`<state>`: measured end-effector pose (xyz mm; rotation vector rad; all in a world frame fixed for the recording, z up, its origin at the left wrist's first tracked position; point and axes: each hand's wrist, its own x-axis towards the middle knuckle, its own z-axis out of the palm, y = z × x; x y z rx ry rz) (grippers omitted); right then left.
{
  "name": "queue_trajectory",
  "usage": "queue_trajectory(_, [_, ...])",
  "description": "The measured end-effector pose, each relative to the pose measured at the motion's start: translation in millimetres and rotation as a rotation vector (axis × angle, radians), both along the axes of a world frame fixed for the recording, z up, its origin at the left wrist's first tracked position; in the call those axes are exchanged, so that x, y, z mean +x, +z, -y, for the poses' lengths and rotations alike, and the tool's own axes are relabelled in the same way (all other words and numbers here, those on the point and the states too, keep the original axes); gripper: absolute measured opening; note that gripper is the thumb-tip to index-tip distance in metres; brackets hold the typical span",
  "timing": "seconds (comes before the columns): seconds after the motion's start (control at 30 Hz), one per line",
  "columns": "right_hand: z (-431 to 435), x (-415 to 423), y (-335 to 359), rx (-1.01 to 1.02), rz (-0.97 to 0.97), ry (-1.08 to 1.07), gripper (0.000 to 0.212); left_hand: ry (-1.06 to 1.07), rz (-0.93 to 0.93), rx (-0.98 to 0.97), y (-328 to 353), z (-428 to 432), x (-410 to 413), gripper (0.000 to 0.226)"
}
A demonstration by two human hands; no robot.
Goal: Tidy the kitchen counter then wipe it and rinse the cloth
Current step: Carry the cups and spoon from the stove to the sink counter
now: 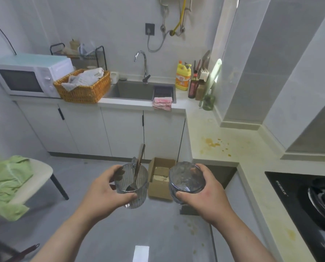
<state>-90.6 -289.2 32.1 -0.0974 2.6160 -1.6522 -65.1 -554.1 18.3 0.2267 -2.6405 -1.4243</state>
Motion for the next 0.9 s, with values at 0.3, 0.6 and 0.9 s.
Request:
queue_trajectory(0.3, [4, -81, 9, 0.014, -0.021, 0.03, 0.068, 0.045, -0.028, 0.013, 4, 0, -67, 0.078])
queue_trajectory(0.6, [49, -148, 5, 0.044, -0.009, 0.062, 0.079, 0.059, -0.027, 0.036, 2, 46, -134, 0.078])
queue_trajectory(0.9, [134, -238, 10, 0.068, -0.003, 0.015, 0.078, 0.028, -0.02, 0.043, 2, 134, -238, 0.083])
